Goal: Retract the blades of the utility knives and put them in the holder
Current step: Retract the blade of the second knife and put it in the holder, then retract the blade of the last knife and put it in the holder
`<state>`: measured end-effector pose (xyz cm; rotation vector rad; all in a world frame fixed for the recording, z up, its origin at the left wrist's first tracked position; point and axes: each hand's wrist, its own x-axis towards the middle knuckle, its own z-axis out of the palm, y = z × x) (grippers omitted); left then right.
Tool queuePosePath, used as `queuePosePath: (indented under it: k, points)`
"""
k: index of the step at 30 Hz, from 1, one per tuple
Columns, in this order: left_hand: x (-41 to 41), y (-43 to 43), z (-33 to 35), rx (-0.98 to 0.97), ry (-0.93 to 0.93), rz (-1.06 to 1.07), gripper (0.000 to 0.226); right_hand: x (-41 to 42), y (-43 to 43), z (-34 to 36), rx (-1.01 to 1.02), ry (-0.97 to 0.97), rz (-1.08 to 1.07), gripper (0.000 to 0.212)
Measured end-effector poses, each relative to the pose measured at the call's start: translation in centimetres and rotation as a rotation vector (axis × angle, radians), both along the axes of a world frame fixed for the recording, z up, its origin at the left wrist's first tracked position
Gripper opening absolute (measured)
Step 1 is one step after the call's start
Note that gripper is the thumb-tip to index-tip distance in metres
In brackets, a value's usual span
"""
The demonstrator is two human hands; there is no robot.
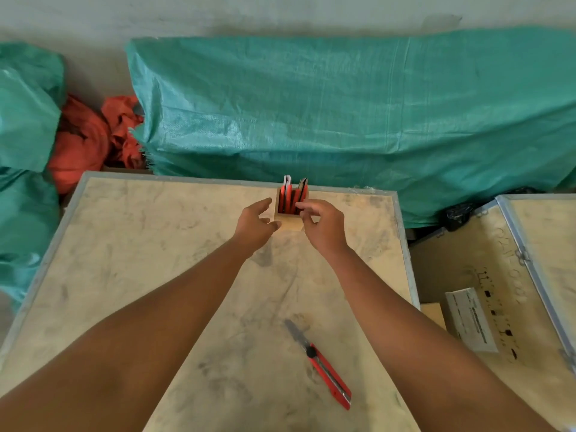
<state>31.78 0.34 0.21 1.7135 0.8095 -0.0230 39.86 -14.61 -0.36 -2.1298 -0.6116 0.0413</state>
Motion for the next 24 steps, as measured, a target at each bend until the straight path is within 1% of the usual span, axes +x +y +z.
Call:
queuePosePath:
  k: [2, 5, 8, 11, 16, 19, 21, 24]
  points:
    - [-1.9, -1.1, 0.4, -0.007, 0.012, 0.041, 0.070, -1.5, -1.9, -0.6, -0.027, 0.070, 0.020, 0.024]
    - [-5.4, -3.6, 0.5, -0.035, 0.015, 0.121, 0.070, -3.6, -5.0, -2.0, -0.095, 0.275, 0.096, 0.025]
    - [-9.7, -7.3, 0.0, -0.077, 0.019, 0.221, 0.069, -5.5, -8.7, -3.3, -0.211, 0.438, 0.266, 0.023]
    - [-13.9, -12.3, -1.7, -0.127, 0.083, 0.293, 0.069, -7.4, -11.5, -4.4, -0.370, 0.547, 0.439, 0.024]
    - [-18.5, -20.7, -4.8, -0.188, 0.161, 0.325, 0.061, -10.1, -13.8, -5.1, -0.566, 0.573, 0.630, 0.036]
    - [-19.7, -24.5, -5.6, -0.200, 0.218, 0.340, 0.055, -11.1, -14.5, -5.5, -0.630, 0.527, 0.720, 0.038]
    - [-20.0, -26.3, -6.0, -0.135, 0.225, 0.307, 0.047, -11.7, -14.7, -5.8, -0.652, 0.501, 0.773, 0.036]
    - [-19.9, -28.1, -6.8, 0.030, 0.228, 0.249, 0.040, -12.3, -15.0, -6.2, -0.662, 0.432, 0.810, 0.034]
